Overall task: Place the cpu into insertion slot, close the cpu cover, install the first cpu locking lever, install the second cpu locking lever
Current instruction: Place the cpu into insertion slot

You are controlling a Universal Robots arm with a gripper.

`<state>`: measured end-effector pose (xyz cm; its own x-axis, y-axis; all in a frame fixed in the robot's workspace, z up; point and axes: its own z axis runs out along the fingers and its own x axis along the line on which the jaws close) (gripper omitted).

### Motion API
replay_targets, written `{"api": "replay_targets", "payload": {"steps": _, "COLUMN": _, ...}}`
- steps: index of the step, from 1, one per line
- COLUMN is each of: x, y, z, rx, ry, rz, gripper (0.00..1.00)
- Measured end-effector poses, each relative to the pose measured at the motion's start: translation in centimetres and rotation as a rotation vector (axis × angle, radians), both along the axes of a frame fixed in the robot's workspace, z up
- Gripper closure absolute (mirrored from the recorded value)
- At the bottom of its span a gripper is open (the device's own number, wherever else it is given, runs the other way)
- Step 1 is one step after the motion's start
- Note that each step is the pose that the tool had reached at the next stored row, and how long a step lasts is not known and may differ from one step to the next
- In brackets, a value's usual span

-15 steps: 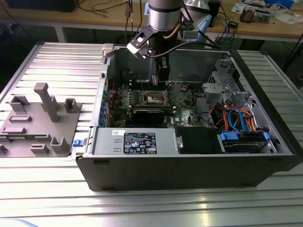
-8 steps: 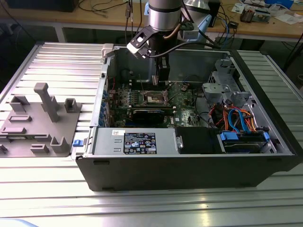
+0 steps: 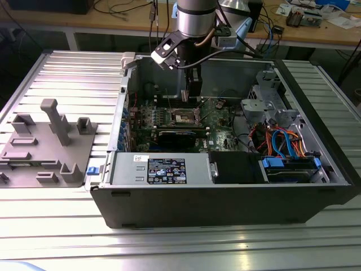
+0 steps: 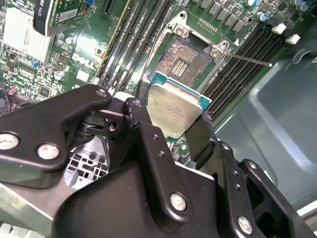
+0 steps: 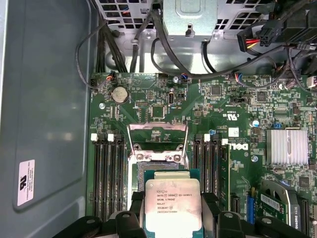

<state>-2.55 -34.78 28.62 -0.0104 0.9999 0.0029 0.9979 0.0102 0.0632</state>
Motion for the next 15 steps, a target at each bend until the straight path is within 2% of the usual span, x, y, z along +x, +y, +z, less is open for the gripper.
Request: {"api": "replay_targets", "payload": {"steps": 15, "x": 0.0, "y": 0.0, "z": -0.01, "rx": 0.0, "ry": 0.0, "rz": -0.016, "gripper": 0.46}}
